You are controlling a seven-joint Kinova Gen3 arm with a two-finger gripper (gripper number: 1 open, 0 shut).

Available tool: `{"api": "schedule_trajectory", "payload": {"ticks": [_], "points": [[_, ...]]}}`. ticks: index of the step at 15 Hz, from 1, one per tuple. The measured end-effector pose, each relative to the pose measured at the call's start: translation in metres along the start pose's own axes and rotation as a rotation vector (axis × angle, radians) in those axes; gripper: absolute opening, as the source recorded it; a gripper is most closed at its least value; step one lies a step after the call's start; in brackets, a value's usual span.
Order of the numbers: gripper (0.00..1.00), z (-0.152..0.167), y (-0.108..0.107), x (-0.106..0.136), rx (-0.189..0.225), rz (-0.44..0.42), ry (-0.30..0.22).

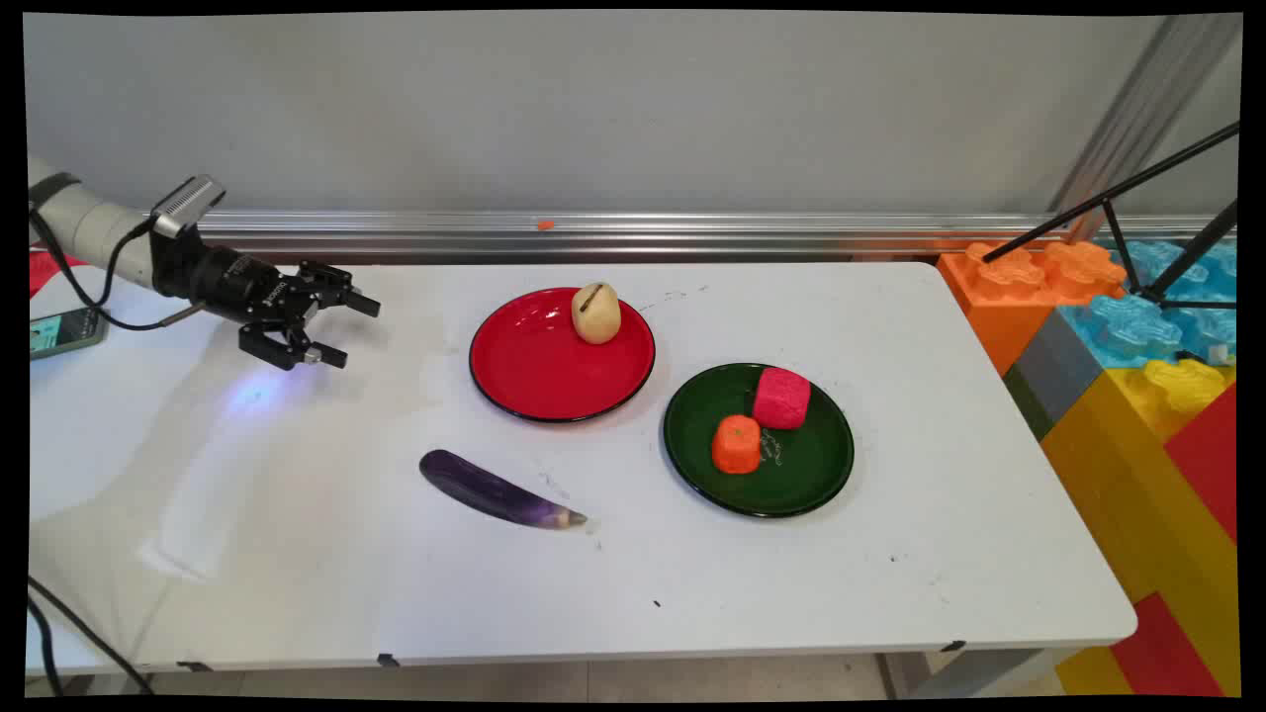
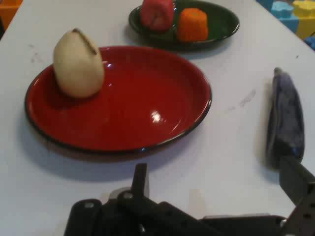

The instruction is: Pick up the mandarin from the green plate

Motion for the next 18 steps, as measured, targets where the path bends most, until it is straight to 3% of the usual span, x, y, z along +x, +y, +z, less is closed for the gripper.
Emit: {"api": "schedule_trajectory", "payload": {"ticks": [12, 18], "points": [[1.00, 0.061, 0.011, 0.029, -0.086, 0.021, 0.050], [1.00, 0.108, 0.017, 0.045, -0.129, 0.023, 0.076]]}}
